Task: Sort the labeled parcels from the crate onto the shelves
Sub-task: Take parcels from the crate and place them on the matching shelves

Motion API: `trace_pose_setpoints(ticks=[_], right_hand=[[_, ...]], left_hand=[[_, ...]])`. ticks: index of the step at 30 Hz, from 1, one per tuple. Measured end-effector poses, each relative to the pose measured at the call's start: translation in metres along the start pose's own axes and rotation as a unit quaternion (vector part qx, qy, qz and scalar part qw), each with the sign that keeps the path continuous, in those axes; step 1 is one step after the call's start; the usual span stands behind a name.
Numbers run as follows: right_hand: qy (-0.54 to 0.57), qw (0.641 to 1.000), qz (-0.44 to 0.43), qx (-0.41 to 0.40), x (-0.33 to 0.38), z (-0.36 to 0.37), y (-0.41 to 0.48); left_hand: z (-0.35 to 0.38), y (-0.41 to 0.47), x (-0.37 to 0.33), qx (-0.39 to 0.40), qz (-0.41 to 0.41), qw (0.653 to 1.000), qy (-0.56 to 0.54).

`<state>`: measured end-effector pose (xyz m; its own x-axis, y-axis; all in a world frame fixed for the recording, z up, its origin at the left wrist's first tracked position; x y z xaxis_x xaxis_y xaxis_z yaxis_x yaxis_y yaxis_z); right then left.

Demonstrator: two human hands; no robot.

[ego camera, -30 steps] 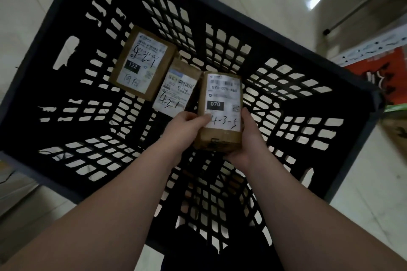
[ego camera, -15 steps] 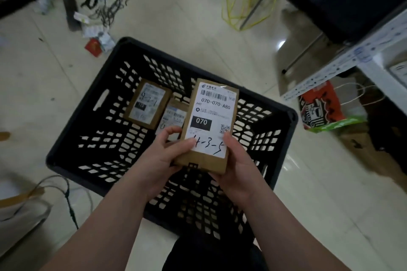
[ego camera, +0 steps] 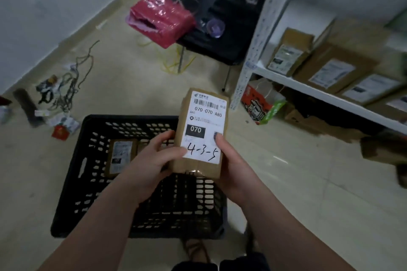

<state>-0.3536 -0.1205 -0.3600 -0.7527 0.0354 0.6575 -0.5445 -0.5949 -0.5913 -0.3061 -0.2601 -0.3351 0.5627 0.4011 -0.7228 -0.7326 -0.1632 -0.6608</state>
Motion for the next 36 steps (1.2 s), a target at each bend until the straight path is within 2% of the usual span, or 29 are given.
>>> trace_pose_setpoints(ticks=[4,12,16,25,33,36], right_hand=[[0.004,0.999,-0.02,-0.046,0.031,-0.049,-0.048],[0.0,0.99,-0.064,-0.123,0.086,-0.163,-0.166],[-0.015,0.987,-0.089,-0.132,0.104,-0.231,-0.24],[-0.029,0.964,-0.142,-0.222,0.155,-0.405,-0.393],[-0.005,0.951,-0.168,-0.259,0.164,-0.5,-0.461],[0.001,0.943,-0.165,-0.288,0.168,-0.529,-0.471]], left_hand=[[0.071,-0.002,-0.013,0.075,-0.018,0.996,0.038],[0.238,-0.016,-0.039,0.169,0.019,0.972,0.16],[0.349,-0.036,-0.021,0.233,0.014,0.952,0.198],[0.57,-0.063,0.042,0.309,0.006,0.918,0.249],[0.7,-0.084,0.07,0.378,0.005,0.867,0.325],[0.738,-0.08,0.067,0.396,0.005,0.862,0.318]])
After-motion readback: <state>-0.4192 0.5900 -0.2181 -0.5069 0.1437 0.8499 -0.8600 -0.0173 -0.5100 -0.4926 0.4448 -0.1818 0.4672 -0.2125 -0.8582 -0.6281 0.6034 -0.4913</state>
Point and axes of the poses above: each hand's wrist, its own y-axis towards the middle knuckle, its own z-axis out of the palm, x = y × z, the point moved 8 cm from there along y, towards the middle knuckle, and after that the axes turned 2 degrees about -y, right-handed, at the moved point
